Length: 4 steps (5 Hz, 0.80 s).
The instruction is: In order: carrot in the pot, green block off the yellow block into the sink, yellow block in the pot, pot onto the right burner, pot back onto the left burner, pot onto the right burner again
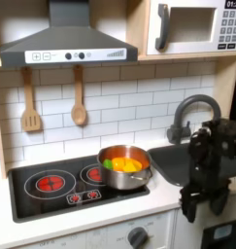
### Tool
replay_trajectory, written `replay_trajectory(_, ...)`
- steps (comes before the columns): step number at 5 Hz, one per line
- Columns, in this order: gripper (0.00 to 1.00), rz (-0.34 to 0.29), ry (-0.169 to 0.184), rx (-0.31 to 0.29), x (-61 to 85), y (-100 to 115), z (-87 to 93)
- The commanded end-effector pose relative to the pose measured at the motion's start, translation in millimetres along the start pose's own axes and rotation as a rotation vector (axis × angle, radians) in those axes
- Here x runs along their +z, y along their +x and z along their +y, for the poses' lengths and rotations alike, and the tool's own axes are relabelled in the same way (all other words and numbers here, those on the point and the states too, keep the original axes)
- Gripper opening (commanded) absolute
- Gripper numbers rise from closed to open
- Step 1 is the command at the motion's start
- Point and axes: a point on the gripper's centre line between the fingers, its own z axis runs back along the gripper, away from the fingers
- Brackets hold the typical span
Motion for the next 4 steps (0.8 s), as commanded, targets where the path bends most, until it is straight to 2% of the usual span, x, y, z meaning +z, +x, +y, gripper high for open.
replay_trajectory(1, 1.0, -0.05, 0.014, 0.001, -3.2, 15.3, 5.5)
replay_trajectory(2, 0.0, -0.1, 0.0, 0.013, 4.1, 25.3, 6.8)
replay_trajectory(3, 0.0, -0.134, -0.009, 0.018, 18.5, 38.0, 9.7)
replay_trajectory(4, 0.0, -0.187, -0.012, 0.056, 32.1, 52.2, 15.2)
